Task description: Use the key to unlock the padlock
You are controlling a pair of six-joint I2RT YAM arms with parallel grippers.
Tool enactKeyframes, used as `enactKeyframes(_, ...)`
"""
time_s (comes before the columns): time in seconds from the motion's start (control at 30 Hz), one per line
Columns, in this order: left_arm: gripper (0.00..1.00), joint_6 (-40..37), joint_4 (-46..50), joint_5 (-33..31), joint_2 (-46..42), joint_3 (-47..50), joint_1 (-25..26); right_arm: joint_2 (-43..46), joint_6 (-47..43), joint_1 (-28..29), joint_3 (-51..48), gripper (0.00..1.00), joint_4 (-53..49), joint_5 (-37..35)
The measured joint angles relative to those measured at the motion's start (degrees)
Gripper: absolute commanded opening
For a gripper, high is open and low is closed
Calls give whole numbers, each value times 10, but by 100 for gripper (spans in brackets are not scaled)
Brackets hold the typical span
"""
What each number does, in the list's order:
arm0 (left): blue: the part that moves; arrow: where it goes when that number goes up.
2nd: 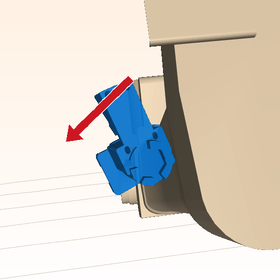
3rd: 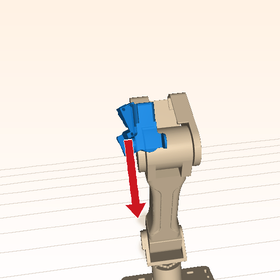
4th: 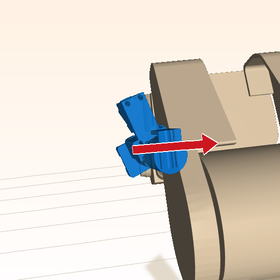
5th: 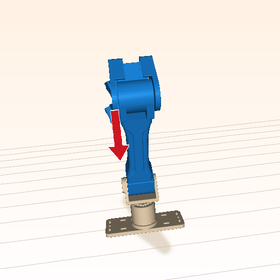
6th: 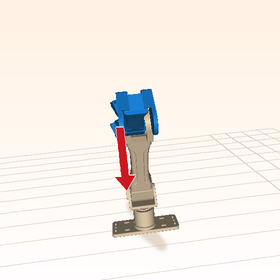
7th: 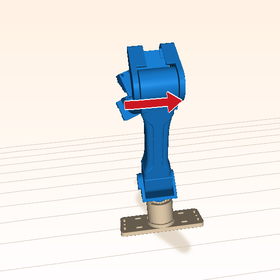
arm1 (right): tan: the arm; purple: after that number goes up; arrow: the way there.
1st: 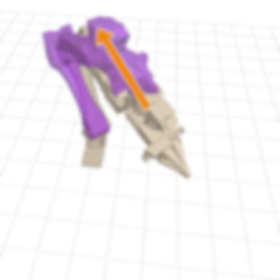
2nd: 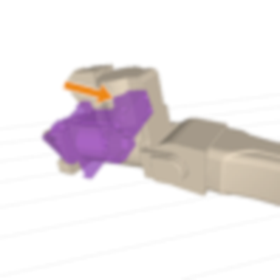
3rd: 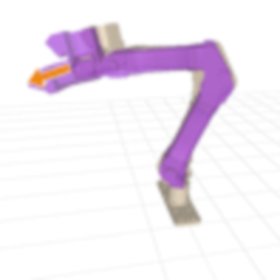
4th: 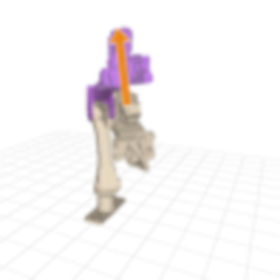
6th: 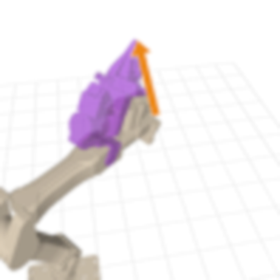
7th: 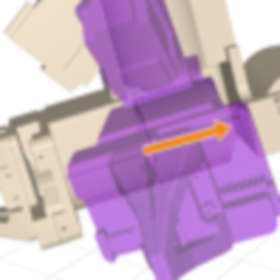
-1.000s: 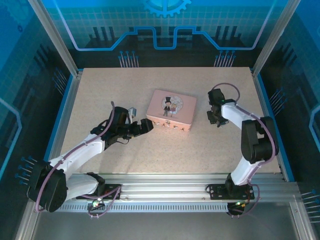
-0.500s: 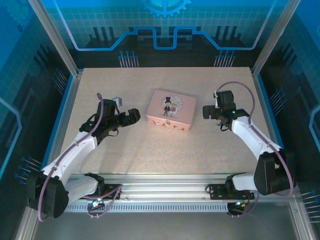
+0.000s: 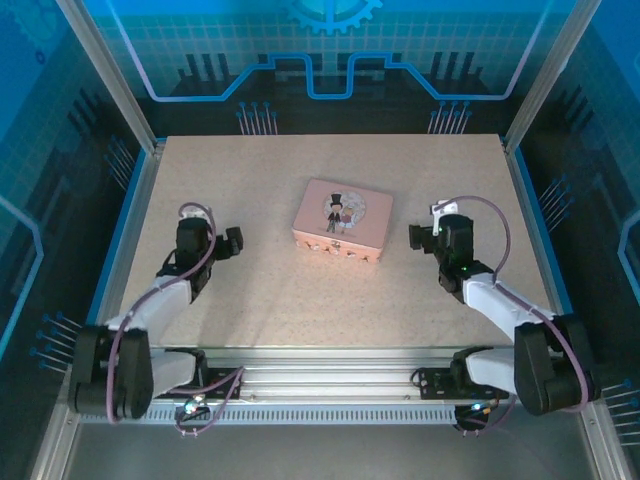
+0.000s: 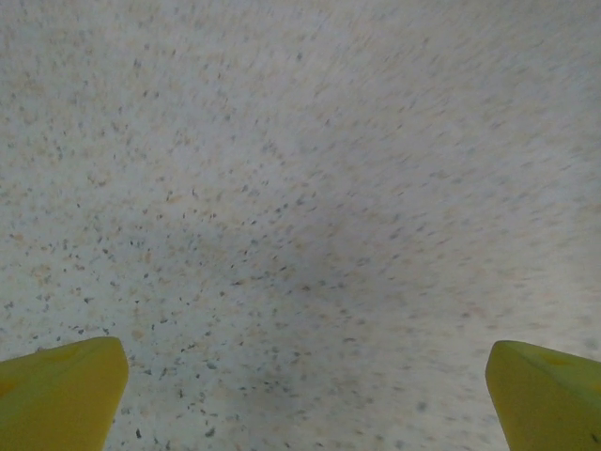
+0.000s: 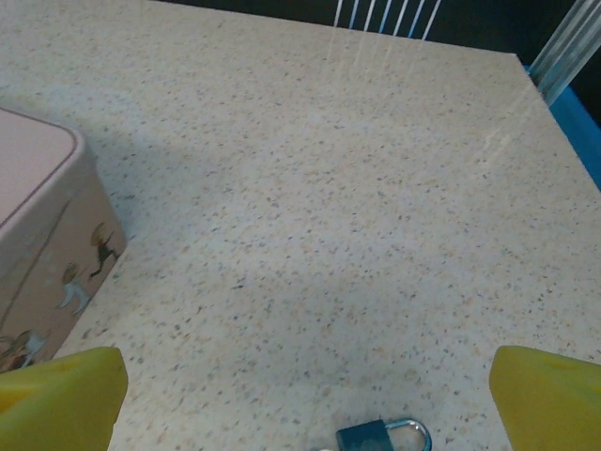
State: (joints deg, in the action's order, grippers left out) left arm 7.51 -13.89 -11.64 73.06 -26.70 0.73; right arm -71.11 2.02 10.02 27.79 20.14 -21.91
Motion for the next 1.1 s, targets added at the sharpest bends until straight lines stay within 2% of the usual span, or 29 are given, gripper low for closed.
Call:
enactKeyframes(0.17, 99, -24, -99, -2, 62, 4, -1, -49, -14, -8, -27, 100, 84, 3)
enactKeyframes(0.43, 99, -34, -355, 5, 145, 72, -5, -114, -26, -11, -38, 100, 184, 49)
enactKeyframes(0.57, 99, -39, -365, 17, 159, 80, -5, -150, -23, -42, -38, 100, 213, 93)
enactKeyframes(0.7, 99, -50, -377, 17, 159, 62, 0, -153, -23, -45, -38, 100, 222, 100)
enactKeyframes(1.1, 99, -60, -392, -34, 159, 62, 18, -153, -23, -58, -38, 100, 223, 165)
